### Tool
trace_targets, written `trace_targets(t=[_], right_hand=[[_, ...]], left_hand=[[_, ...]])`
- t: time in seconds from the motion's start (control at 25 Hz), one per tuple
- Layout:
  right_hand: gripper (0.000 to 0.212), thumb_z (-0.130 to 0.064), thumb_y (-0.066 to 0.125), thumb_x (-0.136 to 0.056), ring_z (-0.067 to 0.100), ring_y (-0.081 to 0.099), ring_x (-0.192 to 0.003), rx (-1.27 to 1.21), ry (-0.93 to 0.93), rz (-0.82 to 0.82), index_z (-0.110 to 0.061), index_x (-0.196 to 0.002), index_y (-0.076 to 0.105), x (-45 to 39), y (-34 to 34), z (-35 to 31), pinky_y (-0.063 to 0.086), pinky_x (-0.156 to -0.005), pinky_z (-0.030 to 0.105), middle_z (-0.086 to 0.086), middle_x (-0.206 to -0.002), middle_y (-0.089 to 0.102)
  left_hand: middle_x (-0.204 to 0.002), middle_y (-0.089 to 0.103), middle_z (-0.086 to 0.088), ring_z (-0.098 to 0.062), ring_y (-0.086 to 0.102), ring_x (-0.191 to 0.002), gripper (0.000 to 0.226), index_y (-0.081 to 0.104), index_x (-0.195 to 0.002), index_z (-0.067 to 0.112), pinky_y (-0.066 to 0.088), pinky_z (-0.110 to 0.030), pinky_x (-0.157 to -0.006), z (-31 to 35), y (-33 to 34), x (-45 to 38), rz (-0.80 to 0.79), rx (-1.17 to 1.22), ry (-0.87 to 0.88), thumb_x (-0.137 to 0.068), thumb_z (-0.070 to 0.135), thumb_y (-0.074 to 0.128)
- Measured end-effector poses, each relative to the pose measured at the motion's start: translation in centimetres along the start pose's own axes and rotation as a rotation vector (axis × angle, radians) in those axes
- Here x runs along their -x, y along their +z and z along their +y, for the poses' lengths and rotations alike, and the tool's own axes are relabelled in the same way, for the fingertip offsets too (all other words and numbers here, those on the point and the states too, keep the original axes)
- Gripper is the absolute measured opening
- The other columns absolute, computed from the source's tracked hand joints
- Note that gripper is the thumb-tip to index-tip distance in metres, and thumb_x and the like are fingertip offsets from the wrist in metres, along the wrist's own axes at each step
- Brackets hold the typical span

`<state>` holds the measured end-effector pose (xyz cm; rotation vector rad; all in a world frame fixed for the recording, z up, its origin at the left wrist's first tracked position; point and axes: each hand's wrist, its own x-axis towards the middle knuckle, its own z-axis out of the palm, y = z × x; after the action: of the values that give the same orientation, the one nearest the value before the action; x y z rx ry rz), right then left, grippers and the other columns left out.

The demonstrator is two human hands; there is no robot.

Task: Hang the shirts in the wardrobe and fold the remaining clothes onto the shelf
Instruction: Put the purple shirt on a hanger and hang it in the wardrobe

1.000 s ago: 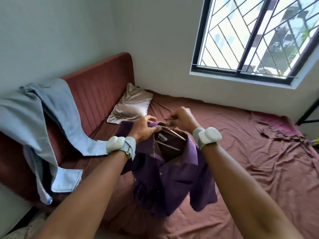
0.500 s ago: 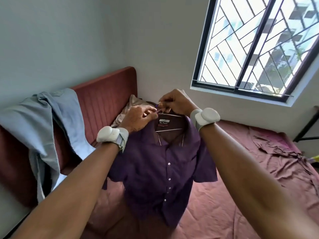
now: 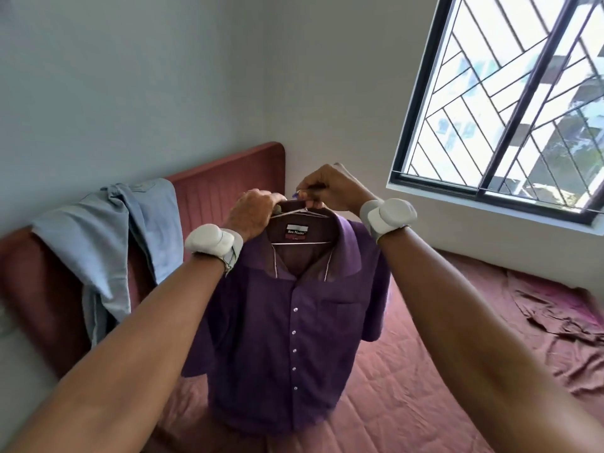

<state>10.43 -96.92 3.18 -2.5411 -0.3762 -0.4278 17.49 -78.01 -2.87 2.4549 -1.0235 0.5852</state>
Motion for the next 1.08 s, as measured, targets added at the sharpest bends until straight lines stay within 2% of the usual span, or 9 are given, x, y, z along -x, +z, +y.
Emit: trace_targets(t=[0.08, 0.16, 0.24, 0.36, 0.48, 0.56, 0.68, 0.88, 1.08], right_hand=[[0.015, 0.0, 0.063, -0.086, 0.003, 0.05, -0.041, -0.006, -0.011, 0.028, -0.008, -0.082, 0.075, -1.0, 0.4, 0.2, 0.048, -0.057, 0.02, 0.002, -0.054, 0.062], [0.015, -0.001, 0.065, -0.085, 0.006, 0.053, -0.042, 0.018, -0.009, 0.028, -0.01, -0.08, 0.076, -1.9, 0.6, 0.2, 0.051, -0.058, 0.022, 0.001, -0.054, 0.063], [0.014, -0.002, 0.068, -0.084, 0.009, 0.058, -0.045, -0.038, -0.005, 0.063, -0.013, -0.078, 0.076, -2.9, 0.5, 0.2, 0.054, -0.06, 0.021, 0.0, -0.054, 0.065], [0.009, -0.002, 0.069, -0.085, 0.011, 0.06, -0.047, -0.041, -0.022, 0.029, -0.007, -0.082, 0.076, -3.9, 0.5, 0.0, 0.054, -0.062, 0.02, 0.008, -0.058, 0.066], [0.008, -0.002, 0.069, -0.084, 0.013, 0.058, -0.047, -0.052, -0.019, 0.093, -0.004, -0.082, 0.076, -4.6, 0.7, 0.1, 0.054, -0.061, 0.023, 0.018, -0.063, 0.068], [0.008, -0.003, 0.07, -0.083, 0.014, 0.056, -0.048, -0.052, -0.038, 0.128, -0.006, -0.081, 0.077, -5.4, 0.9, -0.1, 0.053, -0.06, 0.025, 0.02, -0.064, 0.069], [0.007, -0.008, 0.071, -0.08, 0.005, 0.052, -0.05, -0.039, -0.083, 0.24, -0.009, -0.08, 0.077, -8.6, 0.2, -1.9, 0.051, -0.062, 0.028, 0.015, -0.063, 0.068], [0.009, -0.011, 0.07, -0.084, 0.002, 0.057, -0.058, -0.05, -0.279, 0.307, -0.012, -0.083, 0.079, -13.9, -1.9, -8.3, 0.045, -0.066, 0.011, 0.0, -0.066, 0.069], [0.012, -0.026, 0.077, -0.076, 0.002, 0.055, -0.058, -0.174, -0.476, 0.412, -0.019, -0.086, 0.076, -21.2, -2.4, -17.3, 0.048, -0.066, 0.024, -0.003, -0.068, 0.068]], left_hand=[[-0.11, 0.068, -0.015, -0.035, 0.058, -0.1, 0.031, 0.063, -0.124, 0.012, 0.035, -0.033, -0.089, -0.2, -0.2, -0.3, -0.04, 0.081, 0.05, -0.093, 0.016, 0.057], [-0.107, 0.068, -0.015, -0.03, 0.056, -0.097, 0.044, 0.062, -0.126, 0.01, 0.031, -0.027, -0.083, -0.4, -0.3, -0.1, -0.104, 0.108, 0.103, -0.086, 0.03, 0.065], [-0.116, 0.067, -0.013, -0.028, 0.059, -0.106, 0.059, 0.06, -0.128, 0.009, 0.036, -0.026, -0.088, -0.7, -0.3, 0.2, -0.081, 0.204, 0.045, -0.079, 0.042, 0.065], [-0.121, 0.064, -0.007, -0.02, 0.059, -0.111, 0.059, 0.058, -0.131, 0.014, 0.041, -0.026, -0.094, -1.0, -0.2, 0.2, -0.029, 0.325, -0.057, -0.078, 0.033, 0.076], [-0.113, 0.067, -0.003, -0.013, 0.061, -0.096, 0.053, 0.059, -0.129, 0.015, 0.048, -0.027, -0.092, -1.7, -0.9, -0.4, -0.036, 0.434, -0.12, -0.08, 0.025, 0.076], [-0.111, 0.07, -0.005, -0.016, 0.064, -0.093, 0.036, 0.065, -0.122, 0.012, 0.05, -0.034, -0.092, -2.2, -1.4, -1.0, 0.008, 0.396, -0.131, -0.088, 0.022, 0.068], [-0.111, 0.071, -0.009, -0.024, 0.066, -0.101, 0.029, 0.068, -0.118, 0.011, 0.048, -0.029, -0.09, -2.6, -3.7, -2.5, 0.121, 0.319, -0.162, -0.091, 0.021, 0.064], [-0.104, 0.073, -0.006, -0.025, 0.067, -0.099, 0.03, 0.071, -0.11, 0.019, 0.052, -0.041, -0.09, -4.2, -10.0, -4.3, 0.409, 0.128, -0.214, -0.086, 0.034, 0.062], [-0.097, 0.072, -0.009, -0.03, 0.066, -0.091, 0.027, 0.067, -0.107, 0.016, 0.053, -0.041, -0.079, -7.3, -20.1, -2.7, 0.603, -0.239, -0.249, -0.093, 0.034, 0.053]])
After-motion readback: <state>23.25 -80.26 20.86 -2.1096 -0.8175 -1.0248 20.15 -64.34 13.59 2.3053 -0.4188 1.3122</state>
